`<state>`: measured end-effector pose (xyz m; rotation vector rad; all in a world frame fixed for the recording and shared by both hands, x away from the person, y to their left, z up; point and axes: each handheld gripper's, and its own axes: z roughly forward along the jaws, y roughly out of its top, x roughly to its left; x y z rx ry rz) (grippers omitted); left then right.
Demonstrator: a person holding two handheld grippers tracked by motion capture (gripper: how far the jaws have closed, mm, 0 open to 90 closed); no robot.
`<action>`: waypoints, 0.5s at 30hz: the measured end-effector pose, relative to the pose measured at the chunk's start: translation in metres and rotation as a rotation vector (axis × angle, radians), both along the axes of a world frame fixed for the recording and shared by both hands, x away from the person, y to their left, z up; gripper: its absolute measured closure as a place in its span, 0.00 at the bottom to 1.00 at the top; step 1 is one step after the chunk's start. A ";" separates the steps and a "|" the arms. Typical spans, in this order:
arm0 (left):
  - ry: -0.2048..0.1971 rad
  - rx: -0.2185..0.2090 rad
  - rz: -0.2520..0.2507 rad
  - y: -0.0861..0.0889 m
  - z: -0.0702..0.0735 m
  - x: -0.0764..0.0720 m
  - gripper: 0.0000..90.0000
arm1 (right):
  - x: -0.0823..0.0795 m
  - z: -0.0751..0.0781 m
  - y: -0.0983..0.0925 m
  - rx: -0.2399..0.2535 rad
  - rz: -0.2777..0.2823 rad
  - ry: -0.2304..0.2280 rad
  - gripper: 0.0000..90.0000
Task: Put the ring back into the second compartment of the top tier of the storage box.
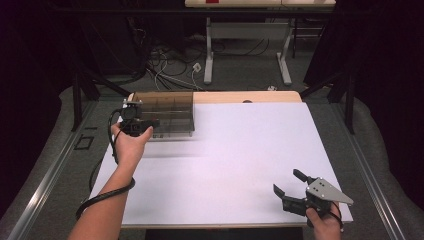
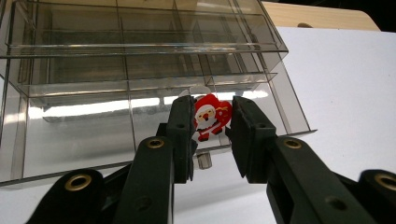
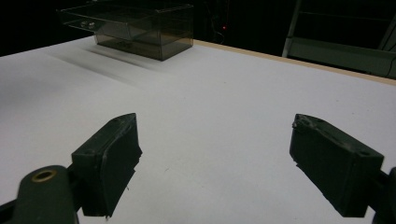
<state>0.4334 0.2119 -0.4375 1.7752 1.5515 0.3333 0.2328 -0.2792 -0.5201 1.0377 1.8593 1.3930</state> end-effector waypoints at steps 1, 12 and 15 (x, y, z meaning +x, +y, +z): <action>0.007 -0.001 0.002 0.000 -0.001 0.001 0.78 | 0.000 0.000 0.000 0.000 0.000 0.000 0.17; 0.042 0.016 0.025 -0.002 -0.007 0.012 0.78 | 0.000 0.000 0.000 -0.003 0.000 0.003 0.17; 0.051 0.024 0.034 -0.003 -0.009 0.015 0.78 | 0.000 0.000 0.000 0.000 0.002 0.002 0.17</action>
